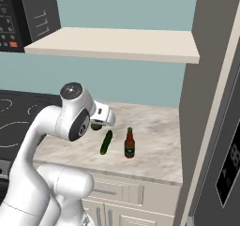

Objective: Place the beer on the top shelf of the fridge to keep it out of children's reach, and place the cucumber and squash on lower shelves for easy access.

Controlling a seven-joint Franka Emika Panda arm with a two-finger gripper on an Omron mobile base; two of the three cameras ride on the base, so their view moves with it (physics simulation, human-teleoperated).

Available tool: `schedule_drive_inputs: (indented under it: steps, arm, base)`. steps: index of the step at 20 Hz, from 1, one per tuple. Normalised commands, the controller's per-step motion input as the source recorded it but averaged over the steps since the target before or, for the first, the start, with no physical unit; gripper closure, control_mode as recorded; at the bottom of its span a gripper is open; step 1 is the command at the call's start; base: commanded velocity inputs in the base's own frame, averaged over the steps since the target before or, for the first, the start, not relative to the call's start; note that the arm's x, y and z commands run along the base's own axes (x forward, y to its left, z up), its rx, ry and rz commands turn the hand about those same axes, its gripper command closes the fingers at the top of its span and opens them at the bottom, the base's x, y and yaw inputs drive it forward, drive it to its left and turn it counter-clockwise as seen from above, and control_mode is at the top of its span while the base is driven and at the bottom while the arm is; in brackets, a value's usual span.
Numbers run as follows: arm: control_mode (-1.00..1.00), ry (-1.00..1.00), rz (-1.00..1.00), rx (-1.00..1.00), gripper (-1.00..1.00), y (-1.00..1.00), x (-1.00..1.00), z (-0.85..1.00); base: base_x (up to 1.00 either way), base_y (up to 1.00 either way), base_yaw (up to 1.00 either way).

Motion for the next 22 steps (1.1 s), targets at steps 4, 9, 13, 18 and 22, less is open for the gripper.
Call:
schedule_drive_inputs:
  steps: [4,9,13,18,22]
  arm:
    - [-1.0,0.0,-0.18,0.0,-1.0,-0.59,0.0,-0.26]
    - [-1.0,0.02,-0.17,0.0,-1.0,-0.65,0.0,-0.18]
    - [-1.0,0.0,-0.15,0.0,-1.0,-0.62,0.04,-0.28]
    - [-1.0,0.0,-0.08,0.0,-1.0,-0.43,0.16,-0.29]
    - [-1.0,0.0,0.0,0.0,-1.0,-0.15,0.2,-0.25]
  base:
    - [0.0,0.0,0.0]
    - [0.0,0.0,0.0]
    - [0.0,0.0,0.0]
    - [0.0,0.0,0.0]
    - [0.0,0.0,0.0]
